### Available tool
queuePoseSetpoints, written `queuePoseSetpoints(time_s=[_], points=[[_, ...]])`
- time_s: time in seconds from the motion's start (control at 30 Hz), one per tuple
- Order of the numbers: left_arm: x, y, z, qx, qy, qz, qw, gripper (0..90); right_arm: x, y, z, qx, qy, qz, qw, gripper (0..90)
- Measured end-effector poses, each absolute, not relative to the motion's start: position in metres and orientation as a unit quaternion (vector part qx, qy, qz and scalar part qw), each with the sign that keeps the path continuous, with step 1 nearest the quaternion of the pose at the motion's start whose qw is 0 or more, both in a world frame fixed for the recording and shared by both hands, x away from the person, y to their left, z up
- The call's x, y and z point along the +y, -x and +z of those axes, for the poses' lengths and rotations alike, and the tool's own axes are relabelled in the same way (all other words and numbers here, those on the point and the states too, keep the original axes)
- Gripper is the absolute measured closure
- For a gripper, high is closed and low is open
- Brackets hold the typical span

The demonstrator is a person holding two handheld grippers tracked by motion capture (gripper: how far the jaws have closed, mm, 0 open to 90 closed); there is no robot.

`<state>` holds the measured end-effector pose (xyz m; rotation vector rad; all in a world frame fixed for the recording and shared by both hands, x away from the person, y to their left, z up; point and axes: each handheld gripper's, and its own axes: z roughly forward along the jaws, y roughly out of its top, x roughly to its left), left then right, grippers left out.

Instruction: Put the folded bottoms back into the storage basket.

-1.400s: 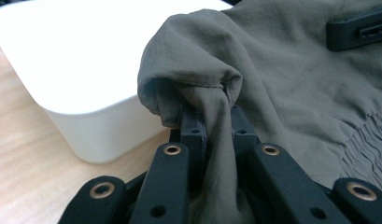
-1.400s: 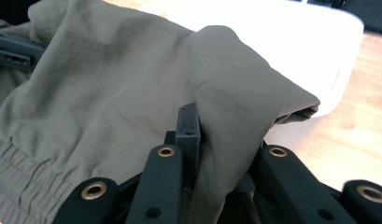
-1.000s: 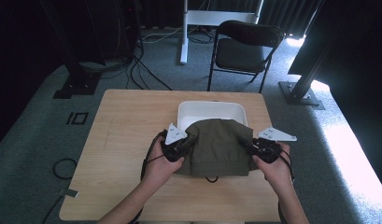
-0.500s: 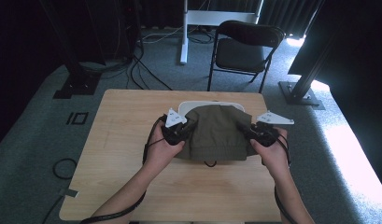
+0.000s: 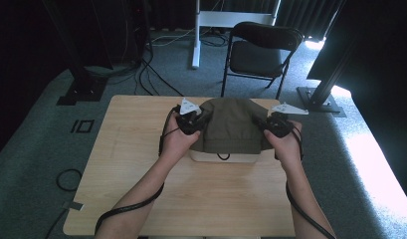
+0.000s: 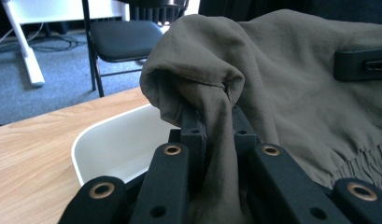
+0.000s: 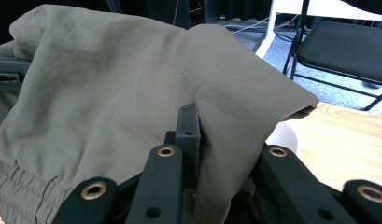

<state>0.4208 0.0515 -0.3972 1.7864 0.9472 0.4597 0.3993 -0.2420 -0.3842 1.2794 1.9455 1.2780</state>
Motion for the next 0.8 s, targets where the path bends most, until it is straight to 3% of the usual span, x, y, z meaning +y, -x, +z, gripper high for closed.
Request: queuePoseSetpoints(time_s=[0.8], points=[[0.039,-0.477,-0.453,0.469,-0.739,0.136,0.464,82.9,-0.235,-0.459,-0.447,0.711,-0.521,0.426,0.203,77.3]])
